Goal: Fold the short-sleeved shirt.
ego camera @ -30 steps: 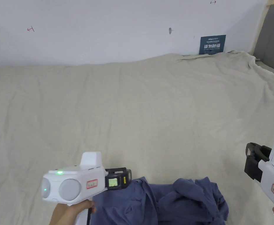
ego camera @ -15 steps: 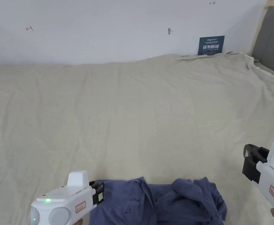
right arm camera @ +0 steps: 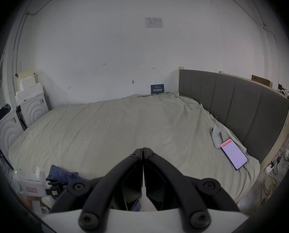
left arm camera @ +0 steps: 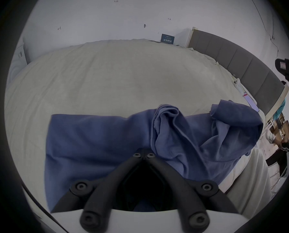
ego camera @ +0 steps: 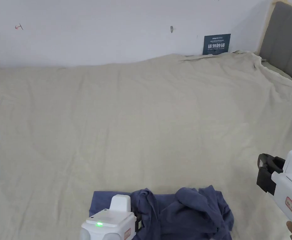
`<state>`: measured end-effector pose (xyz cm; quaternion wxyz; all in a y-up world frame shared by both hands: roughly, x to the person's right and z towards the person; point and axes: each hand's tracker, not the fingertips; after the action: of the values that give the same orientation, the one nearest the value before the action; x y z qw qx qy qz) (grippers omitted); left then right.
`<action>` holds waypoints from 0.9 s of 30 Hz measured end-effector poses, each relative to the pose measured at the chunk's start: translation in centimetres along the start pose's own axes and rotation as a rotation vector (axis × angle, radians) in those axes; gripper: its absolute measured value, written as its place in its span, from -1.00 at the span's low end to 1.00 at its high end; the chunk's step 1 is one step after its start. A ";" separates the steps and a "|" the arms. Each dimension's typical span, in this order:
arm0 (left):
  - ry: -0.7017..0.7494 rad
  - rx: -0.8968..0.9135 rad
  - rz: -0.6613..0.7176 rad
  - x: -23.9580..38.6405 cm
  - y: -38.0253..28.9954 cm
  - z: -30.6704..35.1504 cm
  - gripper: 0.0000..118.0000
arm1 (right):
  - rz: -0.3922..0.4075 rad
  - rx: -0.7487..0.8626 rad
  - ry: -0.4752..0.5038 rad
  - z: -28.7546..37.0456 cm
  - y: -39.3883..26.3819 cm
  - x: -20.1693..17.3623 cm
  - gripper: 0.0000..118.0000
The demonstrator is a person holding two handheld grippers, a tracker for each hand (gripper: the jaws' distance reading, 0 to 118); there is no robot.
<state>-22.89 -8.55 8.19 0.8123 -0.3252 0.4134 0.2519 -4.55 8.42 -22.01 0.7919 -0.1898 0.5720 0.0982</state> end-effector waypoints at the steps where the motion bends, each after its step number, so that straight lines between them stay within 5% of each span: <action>1: 0.002 0.007 -0.013 0.6 0.1 -0.2 -1.00 | -0.001 -0.001 -0.002 0.0 0.0 0.1 -1.00; 15: 0.023 0.038 -0.236 6.4 0.1 -0.5 -1.00 | -0.012 -0.009 -0.023 0.4 -0.4 1.1 -1.00; 27: -0.033 0.050 -0.139 5.2 2.4 2.6 -1.00 | -0.010 -0.005 -0.018 0.8 -0.1 0.6 -1.00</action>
<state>-20.40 -4.27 4.23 0.8425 -0.3286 0.3823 0.1898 -3.66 8.63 -22.37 0.7970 -0.1938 0.5638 0.0974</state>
